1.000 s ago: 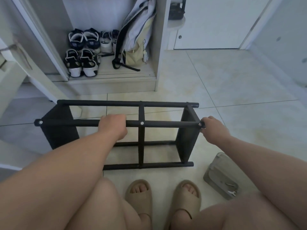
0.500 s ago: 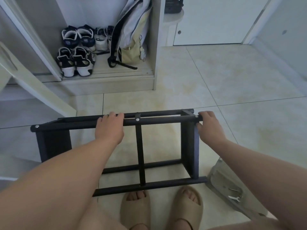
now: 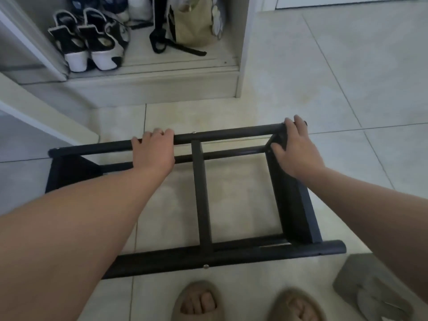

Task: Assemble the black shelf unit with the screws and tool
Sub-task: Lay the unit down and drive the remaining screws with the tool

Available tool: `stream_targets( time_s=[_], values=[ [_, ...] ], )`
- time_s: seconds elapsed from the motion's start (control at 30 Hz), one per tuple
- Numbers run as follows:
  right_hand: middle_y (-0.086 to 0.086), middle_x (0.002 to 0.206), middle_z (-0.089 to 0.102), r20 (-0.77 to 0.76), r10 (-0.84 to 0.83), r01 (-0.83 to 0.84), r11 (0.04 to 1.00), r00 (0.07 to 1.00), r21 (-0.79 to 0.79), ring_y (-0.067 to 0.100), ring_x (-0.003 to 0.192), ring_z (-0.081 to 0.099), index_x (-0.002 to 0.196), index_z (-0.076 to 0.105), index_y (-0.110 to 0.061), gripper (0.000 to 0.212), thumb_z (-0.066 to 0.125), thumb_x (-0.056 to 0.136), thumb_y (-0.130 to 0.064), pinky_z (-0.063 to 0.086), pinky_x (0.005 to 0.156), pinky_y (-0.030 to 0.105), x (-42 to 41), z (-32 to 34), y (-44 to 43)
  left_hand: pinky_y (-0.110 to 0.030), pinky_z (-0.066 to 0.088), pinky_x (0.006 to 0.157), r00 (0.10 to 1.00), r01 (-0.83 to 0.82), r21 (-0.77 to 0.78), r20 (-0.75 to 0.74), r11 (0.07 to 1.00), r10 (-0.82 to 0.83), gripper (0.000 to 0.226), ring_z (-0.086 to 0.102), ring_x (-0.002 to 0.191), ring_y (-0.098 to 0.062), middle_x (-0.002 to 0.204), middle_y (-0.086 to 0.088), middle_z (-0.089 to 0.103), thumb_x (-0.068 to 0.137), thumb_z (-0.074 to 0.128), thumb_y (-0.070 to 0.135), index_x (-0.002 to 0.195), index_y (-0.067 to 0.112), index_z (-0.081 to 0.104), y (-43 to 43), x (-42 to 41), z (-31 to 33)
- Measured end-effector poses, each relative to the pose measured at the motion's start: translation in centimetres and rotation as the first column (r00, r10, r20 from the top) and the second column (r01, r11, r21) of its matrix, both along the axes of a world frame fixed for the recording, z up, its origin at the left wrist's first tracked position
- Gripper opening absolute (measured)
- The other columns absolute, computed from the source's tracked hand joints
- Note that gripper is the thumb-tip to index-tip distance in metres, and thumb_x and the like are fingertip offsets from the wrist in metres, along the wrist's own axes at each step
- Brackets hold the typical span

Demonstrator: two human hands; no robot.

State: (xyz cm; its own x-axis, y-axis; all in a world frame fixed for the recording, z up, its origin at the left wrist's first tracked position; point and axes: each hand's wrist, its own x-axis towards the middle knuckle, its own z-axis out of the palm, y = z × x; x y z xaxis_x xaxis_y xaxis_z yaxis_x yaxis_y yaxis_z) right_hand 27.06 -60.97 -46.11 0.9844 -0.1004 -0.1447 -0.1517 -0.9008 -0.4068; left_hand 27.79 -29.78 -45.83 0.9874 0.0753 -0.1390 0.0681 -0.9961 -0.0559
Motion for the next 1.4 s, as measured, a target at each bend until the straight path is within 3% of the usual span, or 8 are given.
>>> stream_targets(
  time_s=[0.17,0.3,0.4,0.6,0.83,1.03,1.2,1.4],
  values=[
    [-0.003,0.169,-0.012,-0.082,0.025,-0.022,0.999,0.996,0.030,0.030,0.150,0.027,0.161,0.007,-0.016,0.081,0.055,0.101,-0.041,0.034,0.113,0.043,0.0,-1.7,0.0,-0.055,0.032,0.109,1.000,-0.010,-0.028,-0.027,1.000,0.010,0.030,0.049,0.116,-0.034,0.122,-0.011,0.055,0.092,0.052,0.003,0.119,0.015,0.052,-0.4,0.4,-1.7],
    [-0.003,0.170,-0.011,-0.114,0.105,-0.103,0.994,0.988,0.027,0.024,0.154,0.018,0.162,0.009,-0.018,0.079,0.054,0.101,-0.042,0.028,0.118,0.041,-1.9,-0.3,-0.8,-0.057,0.011,0.120,1.000,-0.019,-0.073,-0.013,0.997,0.018,0.058,0.024,0.145,-0.032,0.155,-0.008,0.035,0.092,0.053,0.008,0.146,0.022,0.037,-1.5,-0.3,-0.5],
    [-0.001,0.170,-0.007,-0.120,0.194,-0.203,0.977,0.974,-0.066,0.024,0.155,0.013,0.162,0.012,-0.019,0.076,0.052,0.102,-0.043,0.024,0.121,0.041,-4.7,1.9,-2.1,-0.056,0.006,0.121,0.994,0.085,-0.150,0.076,0.985,-0.075,0.049,0.007,0.153,-0.030,0.165,-0.006,0.019,0.103,0.041,0.025,0.151,0.023,0.031,-3.7,-1.7,1.4],
    [-0.002,0.170,-0.007,-0.172,0.173,-0.200,0.967,0.970,-0.155,0.023,0.155,0.008,0.162,0.009,-0.023,0.073,0.045,0.104,-0.047,0.020,0.122,0.042,-12.0,6.3,-6.2,-0.053,0.010,0.122,0.927,0.374,-0.299,0.080,0.878,-0.368,0.052,0.010,0.153,-0.028,0.166,-0.004,0.020,0.103,0.036,0.046,0.151,0.026,0.034,-11.7,-7.1,5.4],
    [-0.008,0.170,0.000,-0.299,0.062,-0.129,0.969,0.952,-0.211,0.017,0.155,0.011,0.162,0.010,-0.028,0.072,0.046,0.103,-0.048,0.026,0.119,0.040,-21.9,8.8,-12.4,-0.046,0.011,0.121,0.636,0.744,-0.310,0.056,0.592,-0.770,0.060,0.009,0.153,-0.023,0.166,0.000,0.018,0.101,0.040,0.050,0.154,0.026,0.028,-21.1,-14.8,6.4],
    [-0.002,0.162,0.032,-0.495,-0.066,-0.045,0.977,0.867,-0.209,0.023,0.144,0.037,0.159,0.024,-0.030,0.064,0.047,0.102,-0.049,0.039,0.112,0.042,-28.4,5.7,-18.7,-0.043,0.023,0.118,0.327,0.900,-0.303,0.000,0.312,-0.945,0.053,0.018,0.151,-0.027,0.163,-0.007,0.025,0.102,0.042,0.046,0.148,0.019,0.037,-27.3,-19.5,5.0],
    [0.011,0.138,0.060,-0.644,-0.178,0.050,0.976,0.744,-0.212,0.032,0.126,0.056,0.142,0.051,-0.022,0.043,0.047,0.102,-0.037,0.048,0.101,0.040,-30.5,0.1,-22.7,-0.043,0.018,0.121,0.167,0.941,-0.276,-0.126,0.196,-0.978,0.047,0.017,0.152,-0.027,0.161,-0.009,0.030,0.102,0.045,0.041,0.141,0.015,0.044,-31.5,-22.7,1.1],
    [0.013,0.130,0.063,-0.694,-0.128,-0.027,0.978,0.708,-0.208,0.034,0.116,0.061,0.127,0.057,-0.017,0.030,0.051,0.098,-0.024,0.051,0.090,0.038,-32.2,-5.8,-24.6,-0.053,-0.001,0.123,0.064,0.964,-0.231,-0.276,0.131,-0.959,0.032,0.032,0.145,-0.029,0.138,-0.012,0.057,0.105,0.041,0.030,0.131,0.014,0.051,-33.6,-24.6,-3.7]
  ],
)
